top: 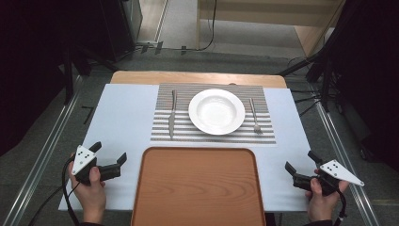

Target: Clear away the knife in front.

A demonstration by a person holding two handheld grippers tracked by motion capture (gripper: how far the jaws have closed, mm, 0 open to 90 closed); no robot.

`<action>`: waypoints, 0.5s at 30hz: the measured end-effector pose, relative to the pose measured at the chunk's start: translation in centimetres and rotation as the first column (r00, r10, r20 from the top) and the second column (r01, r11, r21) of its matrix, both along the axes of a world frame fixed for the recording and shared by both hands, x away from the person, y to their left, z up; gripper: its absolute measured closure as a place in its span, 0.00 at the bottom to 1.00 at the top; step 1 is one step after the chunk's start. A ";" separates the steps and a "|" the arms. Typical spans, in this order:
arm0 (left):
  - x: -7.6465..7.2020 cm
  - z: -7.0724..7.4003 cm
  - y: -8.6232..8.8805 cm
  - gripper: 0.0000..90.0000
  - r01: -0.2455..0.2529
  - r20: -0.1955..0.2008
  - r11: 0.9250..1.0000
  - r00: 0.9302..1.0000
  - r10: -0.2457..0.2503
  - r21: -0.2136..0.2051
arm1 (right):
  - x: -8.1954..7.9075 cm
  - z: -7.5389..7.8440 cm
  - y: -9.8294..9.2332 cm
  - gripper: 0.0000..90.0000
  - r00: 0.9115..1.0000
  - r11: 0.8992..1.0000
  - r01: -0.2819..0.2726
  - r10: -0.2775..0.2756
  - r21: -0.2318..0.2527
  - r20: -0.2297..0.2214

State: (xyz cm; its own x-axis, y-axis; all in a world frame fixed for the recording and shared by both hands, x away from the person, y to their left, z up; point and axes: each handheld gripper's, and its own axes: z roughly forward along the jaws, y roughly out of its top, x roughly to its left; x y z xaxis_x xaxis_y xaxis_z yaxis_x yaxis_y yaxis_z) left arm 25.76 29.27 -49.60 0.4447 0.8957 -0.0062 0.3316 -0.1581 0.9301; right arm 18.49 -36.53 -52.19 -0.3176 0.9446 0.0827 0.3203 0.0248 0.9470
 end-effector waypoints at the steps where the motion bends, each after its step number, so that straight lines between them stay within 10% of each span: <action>1: 0.1 0.1 0.0 0.00 -0.006 -0.008 1.000 1.000 0.006 0.003 | 0.0 0.0 0.1 0.00 1.000 1.000 -0.004 0.004 -0.006 0.005; 9: -0.1 3.0 0.5 0.00 -0.002 0.012 0.999 1.000 0.003 -0.038 | 0.1 -0.1 -0.2 0.00 1.000 0.999 -0.014 0.014 0.030 0.002; 15: 0.6 5.6 0.4 0.00 0.096 0.013 0.993 0.995 -0.095 -0.062 | 0.2 -0.2 0.0 0.00 1.000 1.000 -0.020 0.019 0.010 0.003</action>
State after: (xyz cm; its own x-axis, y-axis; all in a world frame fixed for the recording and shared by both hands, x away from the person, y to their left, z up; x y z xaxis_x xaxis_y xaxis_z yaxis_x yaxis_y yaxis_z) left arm 26.39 29.66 -44.01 0.5285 0.8471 -0.0562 0.3088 -0.1301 0.9422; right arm 18.65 -36.50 -52.42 -0.3363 0.9374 0.0908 0.3169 0.0218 0.9482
